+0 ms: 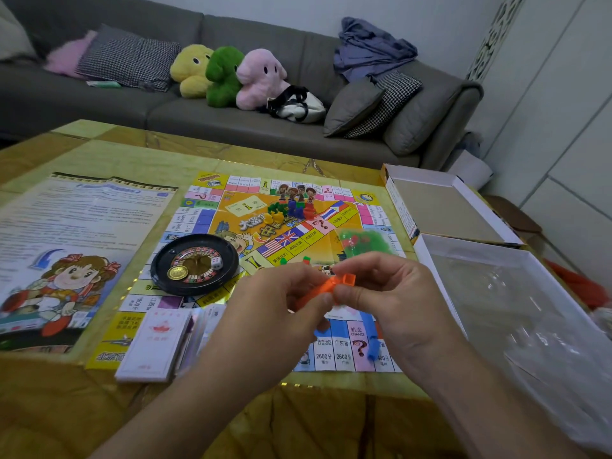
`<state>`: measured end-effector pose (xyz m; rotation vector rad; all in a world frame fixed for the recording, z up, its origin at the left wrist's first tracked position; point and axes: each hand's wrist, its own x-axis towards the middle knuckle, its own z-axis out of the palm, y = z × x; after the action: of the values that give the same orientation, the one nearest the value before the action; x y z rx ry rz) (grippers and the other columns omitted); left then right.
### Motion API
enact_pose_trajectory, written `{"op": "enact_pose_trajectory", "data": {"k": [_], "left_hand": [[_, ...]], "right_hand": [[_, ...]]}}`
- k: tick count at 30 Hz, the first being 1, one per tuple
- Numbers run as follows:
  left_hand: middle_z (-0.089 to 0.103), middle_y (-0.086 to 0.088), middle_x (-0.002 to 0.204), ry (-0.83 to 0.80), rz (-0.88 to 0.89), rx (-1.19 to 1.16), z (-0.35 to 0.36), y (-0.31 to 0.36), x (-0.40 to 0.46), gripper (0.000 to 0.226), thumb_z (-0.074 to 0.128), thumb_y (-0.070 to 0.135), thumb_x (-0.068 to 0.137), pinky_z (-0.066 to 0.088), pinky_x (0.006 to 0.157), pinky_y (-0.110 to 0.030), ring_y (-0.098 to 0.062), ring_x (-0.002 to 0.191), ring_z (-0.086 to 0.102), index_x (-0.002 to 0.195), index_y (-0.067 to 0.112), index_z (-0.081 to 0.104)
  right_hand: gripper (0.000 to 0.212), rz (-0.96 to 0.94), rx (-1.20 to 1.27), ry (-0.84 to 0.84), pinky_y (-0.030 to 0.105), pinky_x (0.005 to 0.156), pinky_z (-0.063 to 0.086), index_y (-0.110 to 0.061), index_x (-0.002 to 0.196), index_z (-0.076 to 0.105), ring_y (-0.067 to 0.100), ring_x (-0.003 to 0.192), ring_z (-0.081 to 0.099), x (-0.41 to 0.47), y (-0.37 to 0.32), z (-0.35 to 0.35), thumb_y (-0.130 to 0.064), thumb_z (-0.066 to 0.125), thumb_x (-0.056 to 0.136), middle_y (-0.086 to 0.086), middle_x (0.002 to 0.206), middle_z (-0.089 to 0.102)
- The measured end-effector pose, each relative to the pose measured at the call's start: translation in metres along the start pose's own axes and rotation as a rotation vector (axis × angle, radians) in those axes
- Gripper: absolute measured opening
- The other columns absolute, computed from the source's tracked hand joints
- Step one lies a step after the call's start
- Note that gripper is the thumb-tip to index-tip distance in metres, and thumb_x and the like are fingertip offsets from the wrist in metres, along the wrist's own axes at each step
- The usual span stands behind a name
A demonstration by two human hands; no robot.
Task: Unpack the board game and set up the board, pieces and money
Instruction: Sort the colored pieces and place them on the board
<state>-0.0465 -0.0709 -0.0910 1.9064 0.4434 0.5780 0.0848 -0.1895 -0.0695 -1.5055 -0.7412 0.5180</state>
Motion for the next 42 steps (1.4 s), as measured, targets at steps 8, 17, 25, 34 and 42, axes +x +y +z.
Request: {"op": "enact_pose_trajectory", "data": {"k": [8, 17, 25, 34, 42], "left_hand": [[0.076, 0.015, 0.083, 0.139, 0.088, 0.190, 0.002, 0.004, -0.004, 0.016, 0.073, 0.031, 0.094, 0.064, 0.069, -0.031, 0.000, 0.076, 0.073, 0.109, 0.028, 0.078], [0.075, 0.013, 0.077, 0.180, 0.239, 0.366, 0.004, 0.002, -0.007, 0.016, 0.078, 0.024, 0.092, 0.054, 0.061, -0.015, 0.014, 0.063, 0.062, 0.107, 0.027, 0.080], [0.073, 0.010, 0.070, 0.184, 0.246, 0.423, 0.006, -0.001, -0.006, 0.017, 0.083, 0.018, 0.087, 0.036, 0.050, -0.005, 0.008, 0.049, 0.049, 0.103, 0.023, 0.082], [0.070, 0.006, 0.065, 0.165, 0.270, 0.519, -0.003, -0.003, -0.003, 0.024, 0.088, 0.007, 0.079, 0.044, 0.043, -0.026, -0.012, 0.049, 0.053, 0.099, 0.020, 0.082], [0.070, 0.005, 0.076, 0.060, 0.272, 0.553, -0.007, -0.001, -0.005, 0.023, 0.079, 0.013, 0.089, 0.051, 0.051, -0.035, -0.014, 0.062, 0.056, 0.109, 0.023, 0.078]], "right_hand": [[0.027, -0.079, -0.111, 0.095, 0.018, 0.068, 0.060, -0.018, 0.090, 0.082, 0.014, 0.080, 0.079, -0.007, -0.006, 0.008, 0.007, 0.082, 0.079, -0.002, 0.083, 0.081], [0.036, -0.157, -0.244, 0.167, 0.024, 0.071, 0.063, -0.027, 0.085, 0.083, 0.014, 0.080, 0.078, -0.012, 0.000, 0.013, 0.009, 0.080, 0.083, -0.007, 0.081, 0.080], [0.033, -0.164, -0.242, 0.133, 0.023, 0.072, 0.062, -0.026, 0.088, 0.082, 0.013, 0.080, 0.078, -0.013, 0.001, 0.013, 0.007, 0.081, 0.084, -0.009, 0.081, 0.080], [0.026, -0.078, -0.115, 0.081, 0.019, 0.073, 0.061, -0.013, 0.093, 0.083, 0.011, 0.082, 0.079, -0.015, 0.003, 0.017, 0.008, 0.084, 0.077, -0.003, 0.084, 0.081], [0.031, -0.058, -0.214, 0.028, 0.025, 0.070, 0.063, -0.017, 0.090, 0.084, 0.016, 0.075, 0.078, -0.012, 0.001, 0.008, 0.012, 0.082, 0.078, 0.000, 0.080, 0.081]]}}
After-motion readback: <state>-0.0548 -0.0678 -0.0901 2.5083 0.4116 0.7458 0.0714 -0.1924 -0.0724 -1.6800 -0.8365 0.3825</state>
